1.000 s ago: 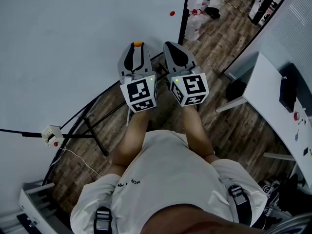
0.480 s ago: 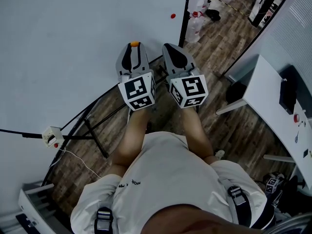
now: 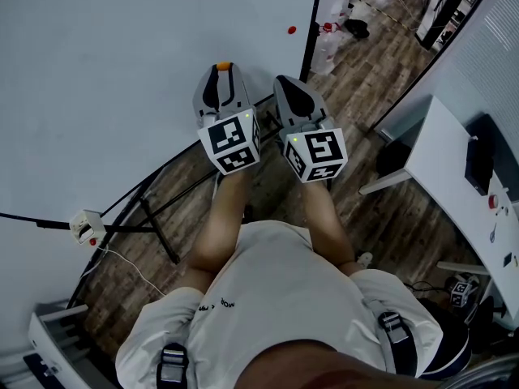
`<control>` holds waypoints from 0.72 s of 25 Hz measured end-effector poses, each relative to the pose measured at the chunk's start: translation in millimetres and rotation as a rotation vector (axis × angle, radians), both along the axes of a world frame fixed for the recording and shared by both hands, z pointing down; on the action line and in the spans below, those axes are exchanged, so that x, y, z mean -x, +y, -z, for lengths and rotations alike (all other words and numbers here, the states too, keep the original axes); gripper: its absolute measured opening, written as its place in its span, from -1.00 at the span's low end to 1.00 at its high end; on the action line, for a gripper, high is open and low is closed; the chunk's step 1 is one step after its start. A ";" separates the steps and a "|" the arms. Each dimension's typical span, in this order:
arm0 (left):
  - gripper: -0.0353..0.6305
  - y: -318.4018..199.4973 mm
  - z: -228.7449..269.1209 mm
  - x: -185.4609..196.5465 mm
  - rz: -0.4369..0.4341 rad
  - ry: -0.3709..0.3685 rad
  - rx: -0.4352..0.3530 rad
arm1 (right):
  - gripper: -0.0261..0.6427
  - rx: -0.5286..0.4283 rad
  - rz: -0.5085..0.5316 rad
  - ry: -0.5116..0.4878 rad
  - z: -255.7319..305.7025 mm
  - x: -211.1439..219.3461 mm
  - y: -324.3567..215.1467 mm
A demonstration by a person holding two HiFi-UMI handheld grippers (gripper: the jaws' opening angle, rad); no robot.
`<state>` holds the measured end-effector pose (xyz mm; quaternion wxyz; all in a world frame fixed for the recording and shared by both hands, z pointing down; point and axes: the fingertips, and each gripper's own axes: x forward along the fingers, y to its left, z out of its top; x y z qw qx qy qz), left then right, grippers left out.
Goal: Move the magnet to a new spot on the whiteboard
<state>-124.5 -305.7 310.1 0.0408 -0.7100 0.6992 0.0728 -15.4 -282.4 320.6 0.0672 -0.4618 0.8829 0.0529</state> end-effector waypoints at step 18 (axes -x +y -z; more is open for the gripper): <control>-0.54 -27.0 -6.0 18.4 0.042 0.015 0.024 | -0.88 0.007 -0.004 0.004 -6.0 5.8 -12.6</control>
